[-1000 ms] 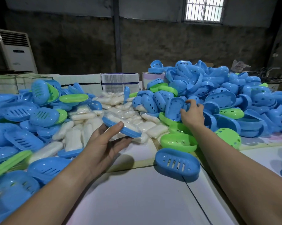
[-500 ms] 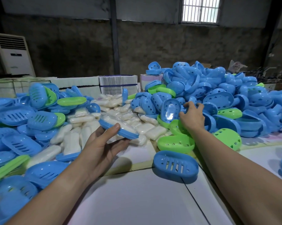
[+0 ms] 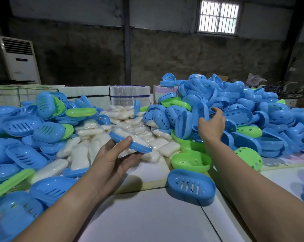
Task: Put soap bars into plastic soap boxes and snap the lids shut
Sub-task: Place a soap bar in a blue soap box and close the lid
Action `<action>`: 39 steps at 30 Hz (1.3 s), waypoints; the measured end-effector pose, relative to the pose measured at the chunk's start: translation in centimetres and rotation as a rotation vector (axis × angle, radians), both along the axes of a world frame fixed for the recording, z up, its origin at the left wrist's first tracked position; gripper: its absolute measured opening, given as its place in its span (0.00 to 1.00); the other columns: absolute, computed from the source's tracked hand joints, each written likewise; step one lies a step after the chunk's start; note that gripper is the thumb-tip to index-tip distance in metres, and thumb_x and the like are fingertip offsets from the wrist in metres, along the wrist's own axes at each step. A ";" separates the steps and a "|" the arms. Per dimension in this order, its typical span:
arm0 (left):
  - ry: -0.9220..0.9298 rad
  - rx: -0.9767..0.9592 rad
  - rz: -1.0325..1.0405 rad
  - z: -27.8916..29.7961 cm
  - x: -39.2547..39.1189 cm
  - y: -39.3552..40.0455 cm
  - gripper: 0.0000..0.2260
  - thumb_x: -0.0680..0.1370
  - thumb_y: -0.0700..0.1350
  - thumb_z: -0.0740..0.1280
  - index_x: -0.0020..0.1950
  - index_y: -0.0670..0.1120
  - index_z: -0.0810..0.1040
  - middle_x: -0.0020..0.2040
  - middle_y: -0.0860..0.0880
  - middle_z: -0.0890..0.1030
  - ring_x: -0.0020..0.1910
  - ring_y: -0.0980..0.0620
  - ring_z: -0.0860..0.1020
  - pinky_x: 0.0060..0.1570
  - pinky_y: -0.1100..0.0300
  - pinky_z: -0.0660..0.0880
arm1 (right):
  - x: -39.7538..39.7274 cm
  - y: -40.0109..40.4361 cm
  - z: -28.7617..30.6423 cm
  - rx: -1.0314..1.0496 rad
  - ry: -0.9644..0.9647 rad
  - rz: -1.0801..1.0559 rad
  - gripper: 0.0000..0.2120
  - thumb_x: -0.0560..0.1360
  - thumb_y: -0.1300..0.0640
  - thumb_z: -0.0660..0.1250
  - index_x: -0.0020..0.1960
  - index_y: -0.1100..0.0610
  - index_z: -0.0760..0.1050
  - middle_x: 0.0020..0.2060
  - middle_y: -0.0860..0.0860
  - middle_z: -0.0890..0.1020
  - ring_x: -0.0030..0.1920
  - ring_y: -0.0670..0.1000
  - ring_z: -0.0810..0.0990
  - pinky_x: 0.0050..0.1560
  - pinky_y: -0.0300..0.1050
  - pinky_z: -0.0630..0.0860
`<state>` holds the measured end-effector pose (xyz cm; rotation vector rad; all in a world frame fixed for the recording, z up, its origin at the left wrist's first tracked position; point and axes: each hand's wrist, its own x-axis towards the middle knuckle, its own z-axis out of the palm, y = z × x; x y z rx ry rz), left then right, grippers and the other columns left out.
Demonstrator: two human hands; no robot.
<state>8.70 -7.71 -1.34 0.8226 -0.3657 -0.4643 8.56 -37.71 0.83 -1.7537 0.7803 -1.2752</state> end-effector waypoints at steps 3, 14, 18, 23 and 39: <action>-0.007 -0.012 -0.004 0.1 0.0 0.1 0.22 0.66 0.44 0.76 0.57 0.40 0.77 0.51 0.40 0.86 0.53 0.40 0.86 0.44 0.56 0.84 | 0.0 1.3 0.8 0.035 -0.076 0.072 0.24 0.76 0.60 0.65 0.70 0.52 0.67 0.61 0.53 0.71 0.50 0.52 0.73 0.50 0.48 0.72; 0.007 -0.028 0.010 0.3 0.1 0.2 0.23 0.67 0.43 0.75 0.61 0.41 0.78 0.55 0.41 0.86 0.53 0.39 0.86 0.47 0.54 0.84 | 0.1 8.4 1.3 0.795 -0.215 0.683 0.05 0.75 0.68 0.64 0.46 0.58 0.74 0.45 0.57 0.76 0.37 0.52 0.75 0.25 0.38 0.72; -0.017 -0.035 0.000 0.4 0.0 0.2 0.22 0.69 0.44 0.73 0.62 0.40 0.78 0.55 0.41 0.86 0.53 0.41 0.86 0.45 0.56 0.84 | -0.9 11.4 1.2 0.642 -0.194 0.834 0.10 0.74 0.68 0.65 0.47 0.55 0.81 0.41 0.52 0.83 0.39 0.51 0.80 0.37 0.42 0.79; -0.037 -0.017 0.024 0.3 0.0 0.3 0.26 0.69 0.45 0.74 0.66 0.41 0.77 0.57 0.42 0.86 0.52 0.42 0.86 0.44 0.57 0.84 | -1.9 13.7 1.2 0.444 -0.225 1.043 0.14 0.74 0.66 0.66 0.56 0.55 0.82 0.44 0.50 0.85 0.44 0.49 0.82 0.48 0.48 0.79; -0.069 -0.053 0.022 0.6 0.4 0.5 0.25 0.71 0.45 0.73 0.67 0.42 0.78 0.59 0.42 0.85 0.53 0.43 0.86 0.45 0.59 0.83 | -2.4 14.5 0.0 -0.063 -0.156 1.097 0.11 0.66 0.48 0.73 0.48 0.47 0.78 0.50 0.46 0.82 0.49 0.51 0.82 0.55 0.57 0.77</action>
